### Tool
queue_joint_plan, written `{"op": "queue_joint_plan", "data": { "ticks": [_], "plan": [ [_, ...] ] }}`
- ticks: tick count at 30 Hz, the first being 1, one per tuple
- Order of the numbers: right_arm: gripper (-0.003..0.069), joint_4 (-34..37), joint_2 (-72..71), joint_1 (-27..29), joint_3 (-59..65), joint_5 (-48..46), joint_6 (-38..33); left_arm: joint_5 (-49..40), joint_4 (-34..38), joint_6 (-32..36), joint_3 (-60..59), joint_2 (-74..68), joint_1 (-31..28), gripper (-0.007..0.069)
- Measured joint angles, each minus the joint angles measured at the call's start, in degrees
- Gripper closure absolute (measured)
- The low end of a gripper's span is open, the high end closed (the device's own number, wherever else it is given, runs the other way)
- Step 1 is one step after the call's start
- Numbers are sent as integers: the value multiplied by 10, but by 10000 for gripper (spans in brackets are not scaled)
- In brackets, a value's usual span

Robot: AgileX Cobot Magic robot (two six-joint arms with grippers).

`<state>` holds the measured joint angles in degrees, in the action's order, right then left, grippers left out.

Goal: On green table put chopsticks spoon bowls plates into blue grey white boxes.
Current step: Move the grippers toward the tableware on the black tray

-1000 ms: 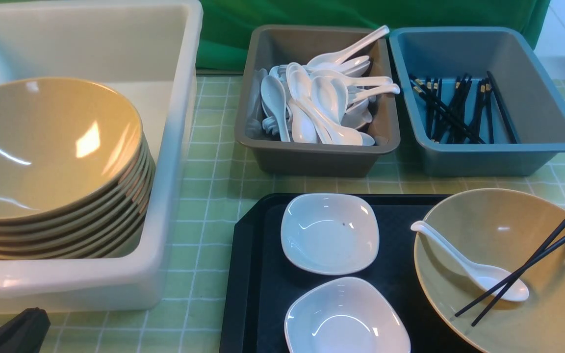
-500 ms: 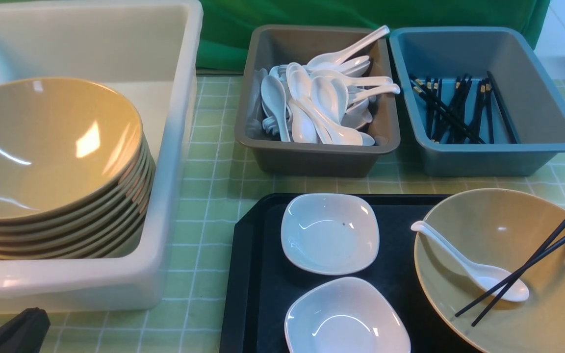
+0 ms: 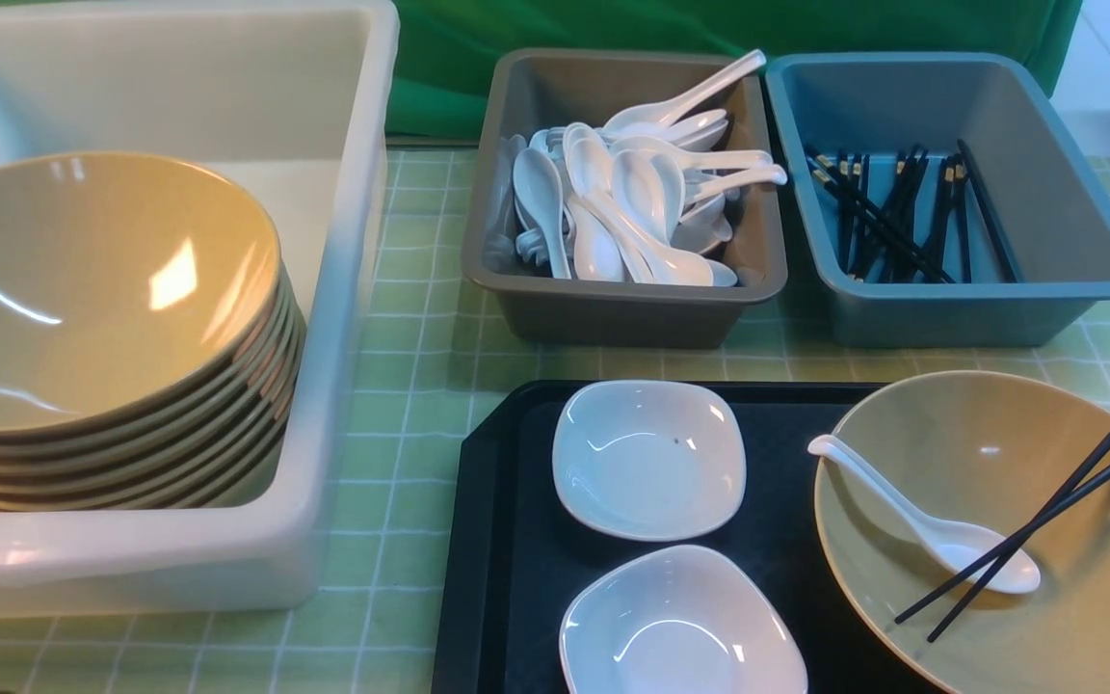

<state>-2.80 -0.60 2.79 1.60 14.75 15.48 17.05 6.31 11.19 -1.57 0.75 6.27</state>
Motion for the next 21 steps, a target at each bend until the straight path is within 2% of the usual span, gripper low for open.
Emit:
{"op": "queue_joint_plan", "data": {
  "ticks": [4,7,8,10,13,18,20,21],
  "plan": [
    [423,0,0,0,0,38,66,115,0,-1,0,0,0,627],
    [423,1,1,0,-15,33,105,208,7,-41,0,0,0,627],
    [423,1,1,0,-18,33,105,214,9,-45,0,0,0,627],
    [423,1,20,0,-69,34,110,265,46,-92,3,0,0,627],
    [423,1,76,0,-149,37,110,232,91,-119,53,-1,0,627],
    [423,1,196,0,-309,1,110,152,102,-117,208,-63,0,627],
    [423,1,244,0,-377,-51,107,85,103,-121,280,-107,0,627],
    [423,1,284,0,-422,-100,94,16,103,-121,322,-135,0,627]
  ]
}}
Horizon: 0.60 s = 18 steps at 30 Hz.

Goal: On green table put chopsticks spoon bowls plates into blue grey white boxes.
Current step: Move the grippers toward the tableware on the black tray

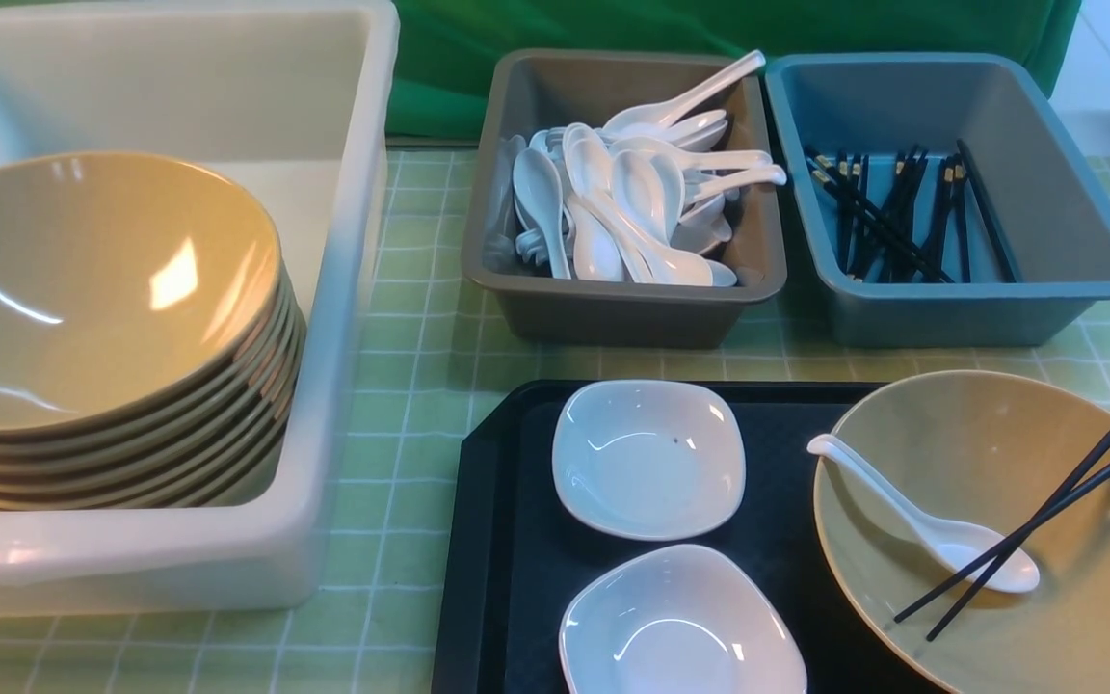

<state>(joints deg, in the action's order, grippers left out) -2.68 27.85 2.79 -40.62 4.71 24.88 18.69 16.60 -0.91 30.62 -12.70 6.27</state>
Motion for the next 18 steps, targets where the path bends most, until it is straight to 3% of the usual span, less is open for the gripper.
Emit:
{"op": "queue_joint_plan", "data": {
  "ticks": [6,9,12,14,15,18],
  "plan": [
    [423,0,130,0,-57,-243,-126,-271,-33,22,58,-123,0,627],
    [423,4,163,0,-57,-305,-145,-301,-49,33,58,-152,0,627],
    [423,57,196,0,-58,-389,-153,-330,-37,33,58,-181,0,627],
    [423,99,209,0,-59,-431,-193,-354,-29,32,58,-195,0,627],
    [423,159,229,0,-59,-475,-261,-402,-17,35,58,-216,0,627],
    [423,222,254,0,-61,-516,-305,-465,-9,61,58,-240,11,627]
  ]
}}
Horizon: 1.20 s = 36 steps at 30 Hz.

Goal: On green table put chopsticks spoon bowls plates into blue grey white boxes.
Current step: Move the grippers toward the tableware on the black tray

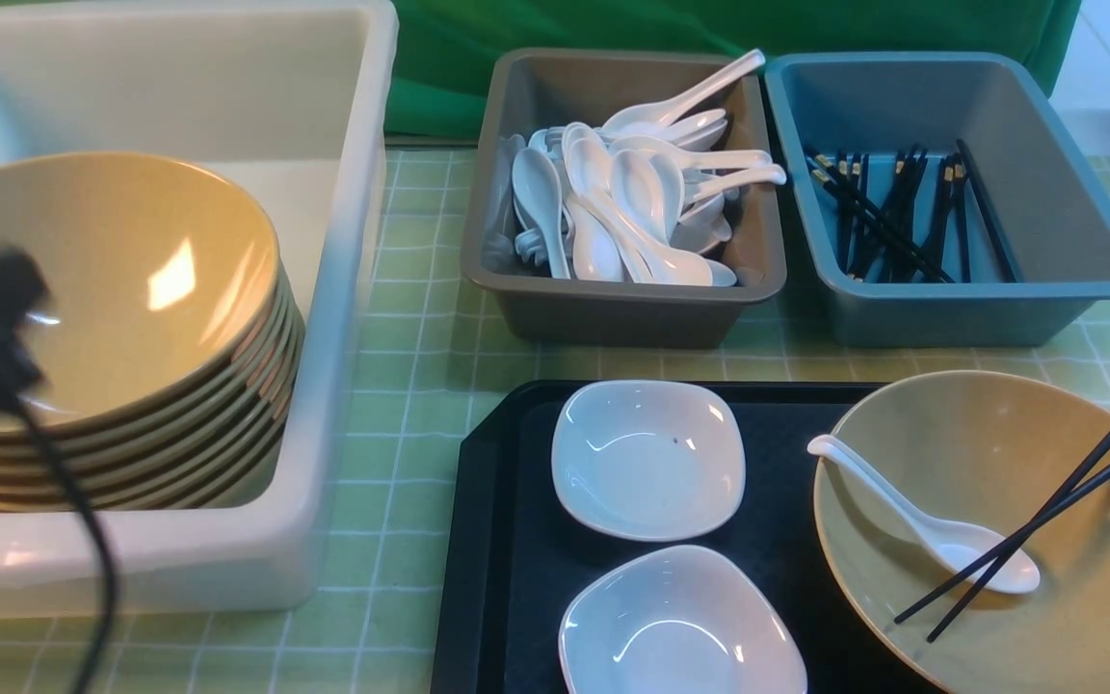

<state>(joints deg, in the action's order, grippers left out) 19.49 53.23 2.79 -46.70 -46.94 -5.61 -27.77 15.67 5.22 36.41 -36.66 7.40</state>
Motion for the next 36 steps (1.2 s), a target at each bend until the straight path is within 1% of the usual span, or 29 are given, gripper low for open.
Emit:
{"op": "queue_joint_plan", "data": {
  "ticks": [1,3,5,6,7,8,9,10,11,12,13,14,16,17,18,19,21,22,23,24,26,28,30,33,36],
  "plan": [
    [423,16,11,0,-1,-6,-3,-17,1,16,0,-5,11,627],
    [423,23,24,-5,-5,-15,-4,-42,1,46,3,-12,36,627],
    [423,17,43,-26,-22,-46,-4,-63,2,67,10,-18,67,627],
    [423,14,47,-33,-27,-53,-2,-69,2,71,13,-20,74,627],
    [423,-17,64,-76,-55,-85,27,-90,2,75,23,-32,106,627],
    [423,-35,71,-100,-66,-94,45,-97,2,76,27,-36,116,627],
    [423,-72,79,-127,-83,-105,81,-107,2,76,31,-40,124,627],
    [423,-125,90,-169,-104,-121,133,-123,2,76,36,-50,140,627],
    [423,-162,100,-205,-116,-127,172,-135,2,77,40,-57,152,627],
    [423,-205,107,-232,-126,-131,225,-144,2,78,44,-62,160,627],
    [423,-235,115,-257,-135,-131,260,-150,2,78,45,-67,168,627],
    [423,-265,123,-282,-140,-124,336,-158,2,78,46,-71,175,627],
    [423,-301,142,-313,-144,-111,438,-164,2,78,46,-72,184,627],
    [423,-320,155,-323,-144,-100,532,-165,2,78,46,-72,190,627],
    [423,-328,162,-325,-144,-98,554,-165,4,78,47,-72,192,627],
    [422,-344,177,-326,-144,-96,633,-166,6,78,47,-71,194,627],
    [419,-370,200,-323,-144,-98,720,-168,11,78,48,-71,195,627],
    [411,-381,214,-320,-144,-101,777,-169,15,78,48,-71,195,627],
    [408,-390,221,-317,-144,-103,802,-170,18,78,48,-71,195,627],
    [393,-406,235,-312,-144,-106,850,-171,23,78,48,-71,195,627],
    [383,-418,244,-308,-144,-107,880,-171,28,78,48,-70,195,627],
    [345,-435,270,-293,-144,-109,915,-171,33,80,48,-62,195,627],
    [332,-436,278,-287,-144,-113,920,-171,36,80,48,-59,195,627],
    [292,-437,299,-264,-144,-127,927,-171,37,80,48,-55,195,627],
    [279,-437,307,-253,-144,-125,927,-171,38,80,48,-55,195,627]
  ]
}}
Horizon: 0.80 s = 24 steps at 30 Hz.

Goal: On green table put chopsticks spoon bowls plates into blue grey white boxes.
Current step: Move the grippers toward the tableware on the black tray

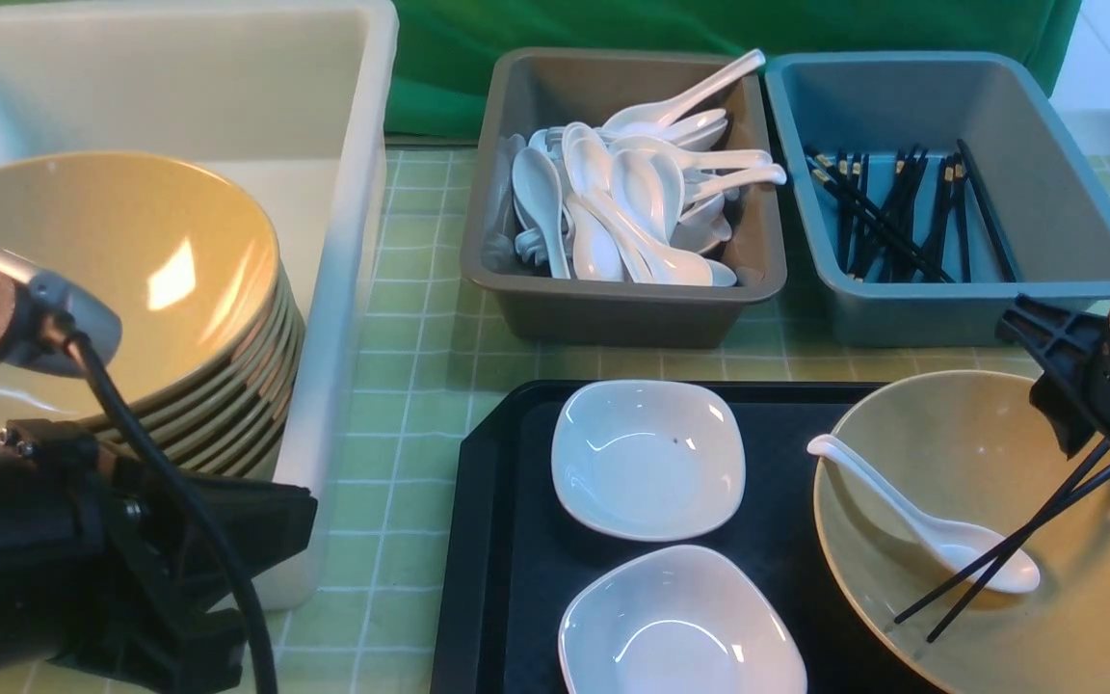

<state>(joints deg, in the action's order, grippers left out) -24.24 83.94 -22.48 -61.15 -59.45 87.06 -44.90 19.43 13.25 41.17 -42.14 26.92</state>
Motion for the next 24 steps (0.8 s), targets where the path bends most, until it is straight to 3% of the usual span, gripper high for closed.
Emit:
{"op": "queue_joint_plan", "data": {
  "ticks": [12,24],
  "plan": [
    [272,13,57,51,1,56,-16,0,1,0,0,0,0,627],
    [277,15,106,55,1,77,-63,0,2,0,0,0,0,627]
  ]
}}
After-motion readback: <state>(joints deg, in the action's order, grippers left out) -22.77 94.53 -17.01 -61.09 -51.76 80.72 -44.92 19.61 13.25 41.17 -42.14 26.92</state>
